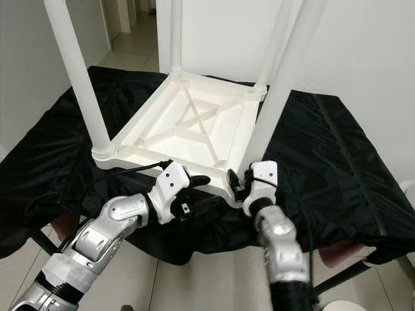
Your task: Building children table
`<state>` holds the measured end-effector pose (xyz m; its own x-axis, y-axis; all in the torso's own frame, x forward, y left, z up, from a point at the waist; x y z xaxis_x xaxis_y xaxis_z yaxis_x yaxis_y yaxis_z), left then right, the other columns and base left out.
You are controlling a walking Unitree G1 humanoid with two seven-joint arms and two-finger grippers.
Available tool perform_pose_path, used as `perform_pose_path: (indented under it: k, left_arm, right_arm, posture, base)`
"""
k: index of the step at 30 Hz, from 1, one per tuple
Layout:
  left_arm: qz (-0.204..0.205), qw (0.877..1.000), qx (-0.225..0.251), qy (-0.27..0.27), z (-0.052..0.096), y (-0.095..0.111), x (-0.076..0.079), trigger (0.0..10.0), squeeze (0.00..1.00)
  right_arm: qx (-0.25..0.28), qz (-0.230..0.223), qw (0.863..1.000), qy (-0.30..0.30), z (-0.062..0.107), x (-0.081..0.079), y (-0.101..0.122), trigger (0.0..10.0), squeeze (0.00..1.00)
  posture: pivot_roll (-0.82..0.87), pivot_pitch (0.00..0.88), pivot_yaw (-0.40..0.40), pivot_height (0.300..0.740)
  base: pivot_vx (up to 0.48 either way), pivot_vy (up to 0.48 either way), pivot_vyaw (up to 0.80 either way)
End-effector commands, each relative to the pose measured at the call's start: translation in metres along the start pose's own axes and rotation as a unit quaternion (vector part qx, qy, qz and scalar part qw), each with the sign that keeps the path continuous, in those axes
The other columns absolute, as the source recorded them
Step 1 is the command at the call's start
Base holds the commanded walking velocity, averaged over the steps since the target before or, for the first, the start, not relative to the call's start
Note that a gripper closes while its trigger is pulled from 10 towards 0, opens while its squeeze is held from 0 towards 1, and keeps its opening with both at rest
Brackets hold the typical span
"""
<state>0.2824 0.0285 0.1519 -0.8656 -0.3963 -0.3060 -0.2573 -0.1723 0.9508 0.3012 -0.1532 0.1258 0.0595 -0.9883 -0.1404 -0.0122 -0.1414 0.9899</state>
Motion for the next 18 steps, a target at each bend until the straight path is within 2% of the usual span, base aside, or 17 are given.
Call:
perform_pose_path:
  k: [1, 4, 5, 6, 9, 10, 14, 15, 16, 17, 18]
  left_arm:
    - [-0.008, 1.0, 0.004, -0.013, 0.0, 0.003, -0.003, 10.0, 0.0]
    - [-0.008, 1.0, 0.006, -0.005, 0.001, 0.004, -0.007, 10.0, 0.0]
    - [-0.008, 1.0, 0.006, -0.005, 0.001, 0.004, -0.007, 10.0, 0.0]
    - [-0.006, 1.0, 0.006, -0.003, 0.002, 0.004, -0.008, 10.0, 0.0]
    - [-0.006, 1.0, 0.006, -0.003, 0.002, 0.004, -0.008, 10.0, 0.0]
    - [-0.005, 1.0, 0.006, -0.003, 0.002, 0.004, -0.008, 10.0, 0.0]
    - [-0.004, 1.0, 0.007, -0.009, 0.002, 0.005, -0.006, 10.0, 0.0]
    - [-0.005, 1.0, 0.007, -0.01, 0.002, 0.005, -0.007, 10.0, 0.0]
    - [-0.005, 1.0, 0.007, -0.01, 0.002, 0.005, -0.007, 10.0, 0.0]
    - [-0.005, 1.0, 0.009, -0.012, 0.002, 0.006, -0.007, 10.0, 0.0]
    - [-0.003, 1.0, 0.014, -0.014, 0.002, 0.008, -0.007, 10.0, 0.0]
  right_arm:
    - [-0.007, -0.003, 0.997, -0.076, 0.006, 0.003, -0.006, 10.0, 0.0]
    - [0.001, -0.026, 0.994, -0.106, 0.008, -0.007, -0.005, 10.0, 0.0]
    - [0.001, -0.026, 0.994, -0.106, 0.008, -0.007, -0.005, 10.0, 0.0]
    - [0.006, -0.035, 0.994, -0.1, 0.008, -0.015, -0.003, 10.0, 0.0]
    - [0.006, -0.035, 0.994, -0.1, 0.008, -0.015, -0.003, 10.0, 0.0]
    - [0.01, -0.043, 0.995, -0.086, 0.007, -0.021, -0.002, 10.0, 0.0]
    - [0.015, -0.045, 0.995, -0.091, 0.007, -0.017, 0.003, 10.0, 0.0]
    - [0.019, -0.05, 0.995, -0.09, 0.007, -0.014, 0.005, 10.0, 0.51]
    - [0.019, -0.05, 0.995, -0.09, 0.007, -0.014, 0.005, 10.0, 0.51]
    - [0.022, -0.049, 0.995, -0.089, 0.007, -0.013, 0.007, 10.0, 1.0]
    - [0.028, -0.047, 0.995, -0.082, 0.007, -0.012, 0.01, 10.0, 1.0]
  posture:
    - [-0.02, 0.041, -0.048, 0.74]
    - [-0.02, 0.041, -0.045, 0.74]
    - [-0.02, 0.041, -0.045, 0.74]
    - [-0.03, 0.051, -0.032, 0.74]
    - [-0.03, 0.051, -0.032, 0.74]
    - [-0.03, 0.053, -0.027, 0.74]
    - [-0.03, 0.056, -0.02, 0.74]
    - [-0.03, 0.057, -0.017, 0.74]
    - [-0.03, 0.057, -0.017, 0.74]
    - [-0.03, 0.057, -0.018, 0.74]
    - [-0.03, 0.058, -0.019, 0.74]
  base:
    - [0.0, 0.0, 0.0]
    - [0.0, 0.0, 0.0]
    - [0.0, 0.0, 0.0]
    - [0.0, 0.0, 0.0]
    - [0.0, 0.0, 0.0]
    - [0.0, 0.0, 0.0]
    - [0.0, 0.0, 0.0]
    - [0.0, 0.0, 0.0]
    - [0.0, 0.0, 0.0]
    - [0.0, 0.0, 0.0]
    - [0.0, 0.0, 0.0]
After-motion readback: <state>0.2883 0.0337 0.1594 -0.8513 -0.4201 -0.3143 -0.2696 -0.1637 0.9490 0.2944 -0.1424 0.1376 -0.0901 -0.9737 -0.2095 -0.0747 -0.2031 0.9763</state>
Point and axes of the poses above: a point about 5 cm out from each wrist's last joint towards the gripper, its own z axis pointing back from the gripper into the wrist, its own y axis along the axis of the wrist's last joint, x = y × z, the point moved 1 cm from there along -z, pointing out of the wrist towards the gripper, and after that the axes turned 7 degrees about -z, right-handed, at the moved point
